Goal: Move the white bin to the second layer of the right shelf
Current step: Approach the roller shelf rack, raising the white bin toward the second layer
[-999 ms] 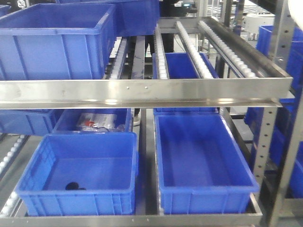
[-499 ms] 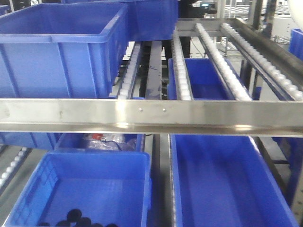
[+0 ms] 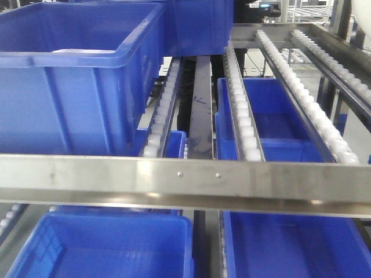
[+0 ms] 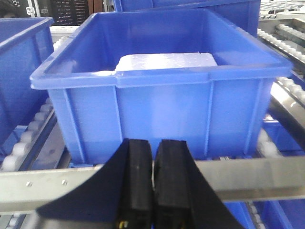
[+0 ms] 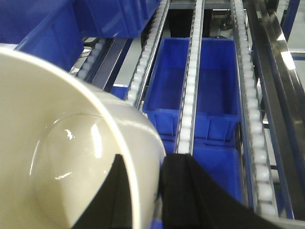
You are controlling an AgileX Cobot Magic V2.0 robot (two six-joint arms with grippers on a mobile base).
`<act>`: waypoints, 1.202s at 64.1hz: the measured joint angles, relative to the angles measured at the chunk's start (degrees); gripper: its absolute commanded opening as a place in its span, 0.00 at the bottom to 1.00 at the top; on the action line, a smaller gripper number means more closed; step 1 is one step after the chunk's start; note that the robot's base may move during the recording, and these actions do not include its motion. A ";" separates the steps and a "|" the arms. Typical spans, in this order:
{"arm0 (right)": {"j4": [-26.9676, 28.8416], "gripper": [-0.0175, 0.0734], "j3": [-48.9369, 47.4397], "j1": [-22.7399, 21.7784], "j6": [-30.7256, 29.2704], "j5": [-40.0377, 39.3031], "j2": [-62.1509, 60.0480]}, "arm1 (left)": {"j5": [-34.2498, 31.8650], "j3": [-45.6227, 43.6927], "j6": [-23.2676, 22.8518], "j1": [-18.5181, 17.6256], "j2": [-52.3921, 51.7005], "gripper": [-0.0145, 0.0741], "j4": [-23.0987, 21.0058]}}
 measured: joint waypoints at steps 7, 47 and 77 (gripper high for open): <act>0.00 0.25 0.00 0.00 0.00 0.00 0.00 | 0.00 0.00 0.00 0.00 0.00 0.26 0.00; 0.00 0.25 0.00 0.00 0.00 0.00 0.00 | 0.00 0.00 0.00 0.00 0.00 0.26 0.00; 0.00 0.25 0.00 0.00 0.00 0.00 0.00 | 0.00 0.00 0.00 0.00 0.00 0.26 0.00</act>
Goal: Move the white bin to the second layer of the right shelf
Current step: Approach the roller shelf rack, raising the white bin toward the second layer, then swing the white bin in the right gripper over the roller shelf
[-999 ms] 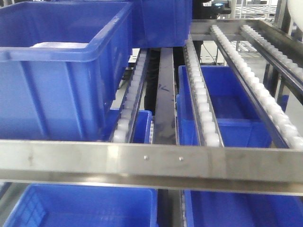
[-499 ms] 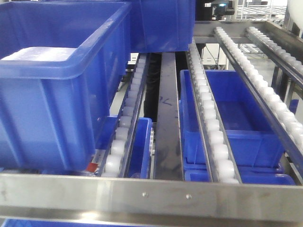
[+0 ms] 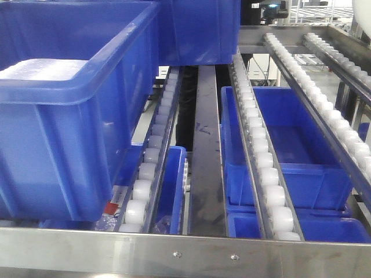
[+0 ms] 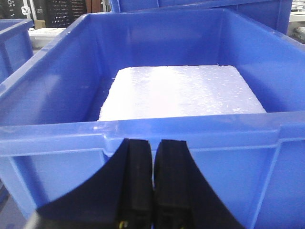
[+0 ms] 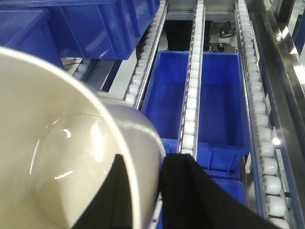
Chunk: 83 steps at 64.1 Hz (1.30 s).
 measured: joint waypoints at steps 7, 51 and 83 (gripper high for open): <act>0.00 0.25 0.00 0.00 0.00 0.00 0.00 | 0.00 0.00 0.00 0.00 0.00 0.26 0.00; 0.00 0.25 0.00 0.00 0.00 0.00 0.00 | 0.00 0.00 0.00 0.00 0.00 0.26 0.00; 0.00 0.25 0.00 0.00 0.00 0.00 0.00 | 0.00 0.00 0.00 0.00 0.00 0.26 0.00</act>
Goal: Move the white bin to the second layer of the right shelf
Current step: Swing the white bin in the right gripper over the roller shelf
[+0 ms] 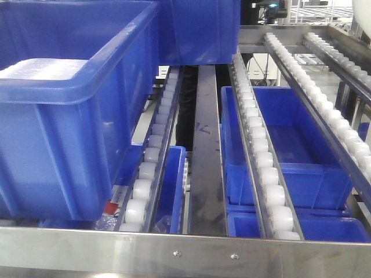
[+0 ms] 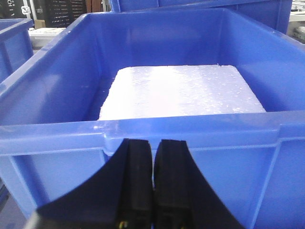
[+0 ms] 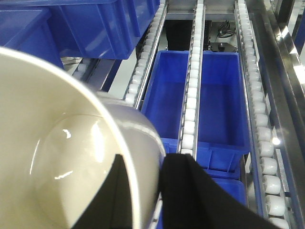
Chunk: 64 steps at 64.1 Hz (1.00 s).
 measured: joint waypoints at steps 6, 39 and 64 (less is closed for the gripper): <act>0.00 0.25 0.00 0.00 0.00 0.00 0.00 | 0.00 0.00 0.00 0.00 0.00 0.26 0.00; 0.11 0.25 0.00 0.00 0.00 0.91 0.32 | 0.00 0.00 0.00 0.00 0.00 0.26 0.00; 0.11 0.25 -1.96 0.00 0.00 1.25 17.41 | 0.00 0.00 0.00 0.00 0.00 0.26 0.00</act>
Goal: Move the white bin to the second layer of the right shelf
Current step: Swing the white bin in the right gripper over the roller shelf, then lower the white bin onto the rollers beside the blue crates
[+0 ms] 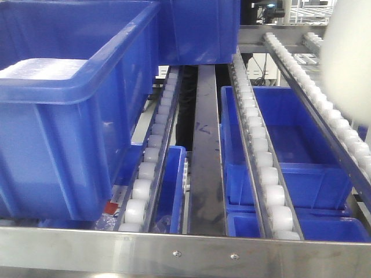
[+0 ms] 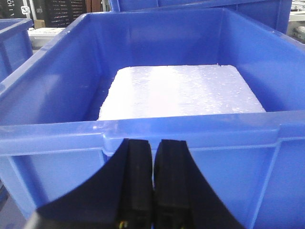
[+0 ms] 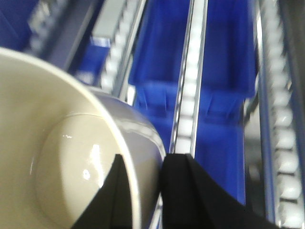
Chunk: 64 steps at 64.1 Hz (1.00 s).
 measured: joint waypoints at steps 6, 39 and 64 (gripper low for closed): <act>0.00 0.25 -2.14 0.00 0.00 0.00 5.14 | 0.00 0.00 0.00 0.00 0.00 0.26 0.00; -0.34 0.25 -8.89 0.00 0.00 -2.40 24.95 | 0.00 0.00 0.00 0.00 0.00 0.26 0.00; -0.46 0.25 -8.91 -3.50 0.00 -3.66 29.19 | 0.00 0.00 0.00 0.00 0.00 0.26 0.00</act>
